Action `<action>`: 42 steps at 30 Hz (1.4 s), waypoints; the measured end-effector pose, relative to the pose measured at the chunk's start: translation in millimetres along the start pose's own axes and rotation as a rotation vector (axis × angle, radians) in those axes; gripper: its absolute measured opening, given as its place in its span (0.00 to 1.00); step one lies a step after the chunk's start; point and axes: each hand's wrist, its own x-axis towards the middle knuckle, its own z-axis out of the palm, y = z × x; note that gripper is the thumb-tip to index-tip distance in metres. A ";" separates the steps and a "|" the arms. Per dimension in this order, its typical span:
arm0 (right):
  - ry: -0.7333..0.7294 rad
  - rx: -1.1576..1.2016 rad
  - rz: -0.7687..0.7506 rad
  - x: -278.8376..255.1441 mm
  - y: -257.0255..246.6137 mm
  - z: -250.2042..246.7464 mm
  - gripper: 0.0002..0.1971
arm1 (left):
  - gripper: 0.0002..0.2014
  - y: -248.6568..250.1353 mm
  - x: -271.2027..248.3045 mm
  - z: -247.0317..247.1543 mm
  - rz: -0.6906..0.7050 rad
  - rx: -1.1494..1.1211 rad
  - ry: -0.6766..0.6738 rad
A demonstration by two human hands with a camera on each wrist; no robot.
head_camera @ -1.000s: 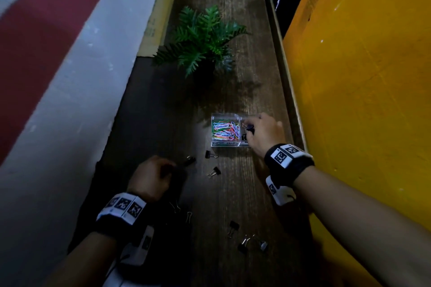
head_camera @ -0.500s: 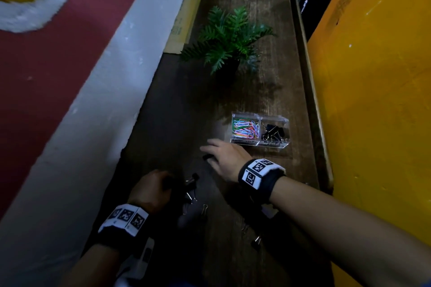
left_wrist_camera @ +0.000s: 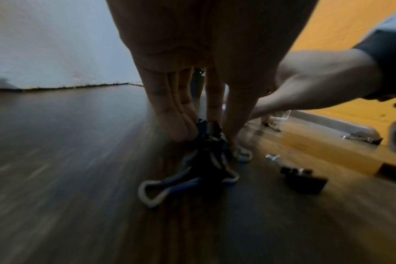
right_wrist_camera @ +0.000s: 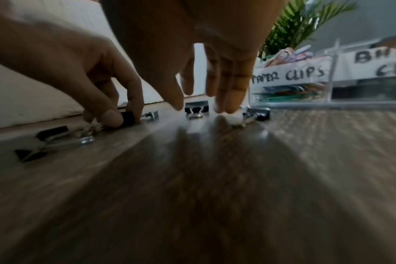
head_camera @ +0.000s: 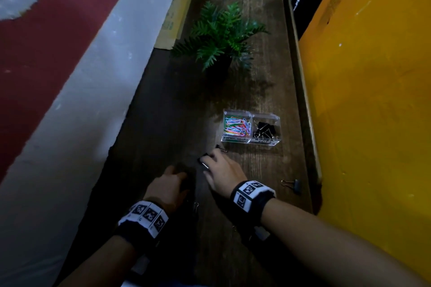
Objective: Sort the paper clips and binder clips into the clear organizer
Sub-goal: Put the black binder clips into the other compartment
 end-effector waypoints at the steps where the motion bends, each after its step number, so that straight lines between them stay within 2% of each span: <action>1: 0.001 -0.013 0.020 3.5 -3.3 -0.9 0.20 | 0.21 1.1 0.0 -0.8 -0.009 0.002 -0.009; 3: -0.030 -0.058 0.060 11.1 -8.6 -3.8 0.20 | 0.22 3.7 -0.1 -3.6 -0.032 -0.005 -0.025; 7: -0.107 -0.095 0.110 22.8 -17.0 -7.6 0.12 | 0.25 5.6 -1.5 -6.7 -0.043 -0.040 -0.042; 10: -0.098 -0.069 0.126 22.0 -17.2 -7.8 0.09 | 0.27 5.5 -4.1 -6.1 -0.042 -0.061 -0.007; 13: -0.048 0.061 0.133 4.7 -9.9 -15.9 0.12 | 0.26 6.9 -5.3 -5.7 -0.023 -0.088 0.052; 16: 0.019 0.119 0.171 -24.3 9.7 -28.8 0.14 | 0.22 9.3 -4.3 -9.9 0.031 -0.113 0.091; 21: 0.085 0.033 0.417 -79.0 64.1 -54.5 0.17 | 0.19 20.2 -0.6 -19.3 0.123 -0.141 0.174; 27: -0.015 -0.048 0.547 -111.5 97.4 -62.7 0.16 | 0.15 60.2 9.6 -39.9 0.319 -0.288 0.284; 32: -0.046 -0.027 0.584 -120.5 101.2 -56.6 0.18 | 0.16 120.6 45.3 -72.4 0.468 -0.184 0.370; 37: -0.064 -0.036 0.576 -128.2 101.7 -48.6 0.19 | 0.15 178.4 77.3 -96.0 0.541 0.023 0.314; 42: -0.061 -0.041 0.577 -130.4 102.6 -40.1 0.16 | 0.17 194.8 97.9 -94.5 0.545 0.191 0.262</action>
